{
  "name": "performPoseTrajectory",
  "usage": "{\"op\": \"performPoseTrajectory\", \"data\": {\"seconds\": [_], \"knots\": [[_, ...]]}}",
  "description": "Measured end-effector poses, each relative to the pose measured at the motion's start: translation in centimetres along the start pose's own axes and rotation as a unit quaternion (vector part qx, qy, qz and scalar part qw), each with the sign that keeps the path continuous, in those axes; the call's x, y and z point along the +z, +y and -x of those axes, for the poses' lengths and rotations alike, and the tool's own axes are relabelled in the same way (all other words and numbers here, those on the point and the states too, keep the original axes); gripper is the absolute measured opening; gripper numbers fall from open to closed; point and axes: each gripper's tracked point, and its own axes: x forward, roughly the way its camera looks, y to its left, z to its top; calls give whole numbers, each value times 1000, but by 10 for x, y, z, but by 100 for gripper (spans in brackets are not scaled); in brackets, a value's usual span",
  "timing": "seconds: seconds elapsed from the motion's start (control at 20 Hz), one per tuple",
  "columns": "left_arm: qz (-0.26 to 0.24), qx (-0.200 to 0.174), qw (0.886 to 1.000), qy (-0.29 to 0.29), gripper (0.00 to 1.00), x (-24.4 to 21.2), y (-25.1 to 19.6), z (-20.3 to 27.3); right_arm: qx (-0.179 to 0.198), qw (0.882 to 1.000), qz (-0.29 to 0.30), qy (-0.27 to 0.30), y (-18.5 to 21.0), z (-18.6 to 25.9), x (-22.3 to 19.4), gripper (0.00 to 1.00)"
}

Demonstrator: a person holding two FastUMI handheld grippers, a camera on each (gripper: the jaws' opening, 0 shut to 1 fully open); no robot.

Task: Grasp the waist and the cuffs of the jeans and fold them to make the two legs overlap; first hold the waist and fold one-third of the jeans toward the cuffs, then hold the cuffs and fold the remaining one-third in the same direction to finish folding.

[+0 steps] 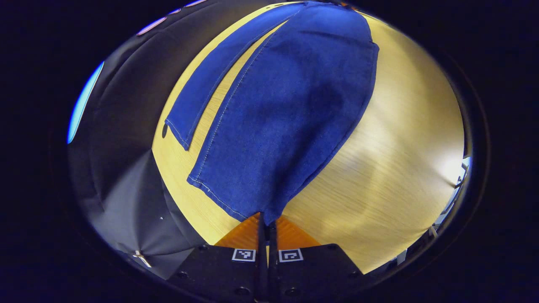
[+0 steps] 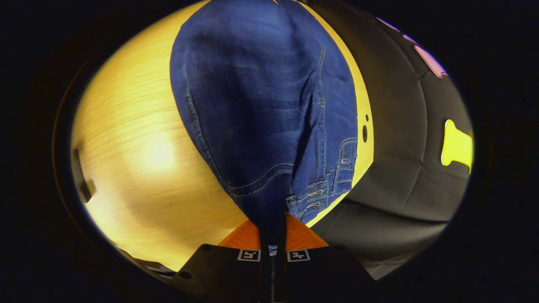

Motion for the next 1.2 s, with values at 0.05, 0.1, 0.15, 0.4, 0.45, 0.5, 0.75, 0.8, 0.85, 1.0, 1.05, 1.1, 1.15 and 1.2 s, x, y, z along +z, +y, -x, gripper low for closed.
{"op": "performPoseTrajectory", "data": {"seconds": [0.05,0.1,0.15,0.4,0.45,0.5,0.75,0.8,0.85,1.0,1.05,1.1,1.15,1.2], "knots": [[6,-13,1000,0,6,-4,-4,2,4,1000,7,0,-2,2,1,8],[14,-29,999,0,6,-4,-10,5,6,1000,13,-1,-3,6,6,8],[23,-44,999,-2,6,-5,-16,7,7,1000,12,2,-6,10,9,7],[56,-93,994,-18,6,7,4,24,-17,1000,-23,-10,-52,40,17,7],[72,-106,991,-25,6,11,14,32,-25,999,-23,-16,-69,46,24,7],[88,-117,989,-26,6,16,22,40,-30,999,-27,-21,-86,49,30,7],[60,-100,992,-49,6,68,95,60,-38,997,-56,-48,-157,52,60,7],[45,-97,993,-51,6,79,110,57,-38,996,-65,-52,-168,47,66,7],[35,-96,993,-56,6,90,127,52,-35,995,-75,-57,-179,44,73,7],[68,-120,988,-69,6,124,161,47,-18,988,-136,-71,-210,34,87,7],[91,-129,985,-75,6,138,174,41,-15,983,-167,-70,-219,33,89,7],[120,-133,981,-75,6,148,190,35,-14,978,-198,-70,-231,27,91,7],[152,-133,977,-73,6,156,205,24,-13,972,-228,-63,-240,23,90,7],[186,-127,972,-68,6,164,220,13,-13,964,-261,-49,-248,26,86,7]]}}
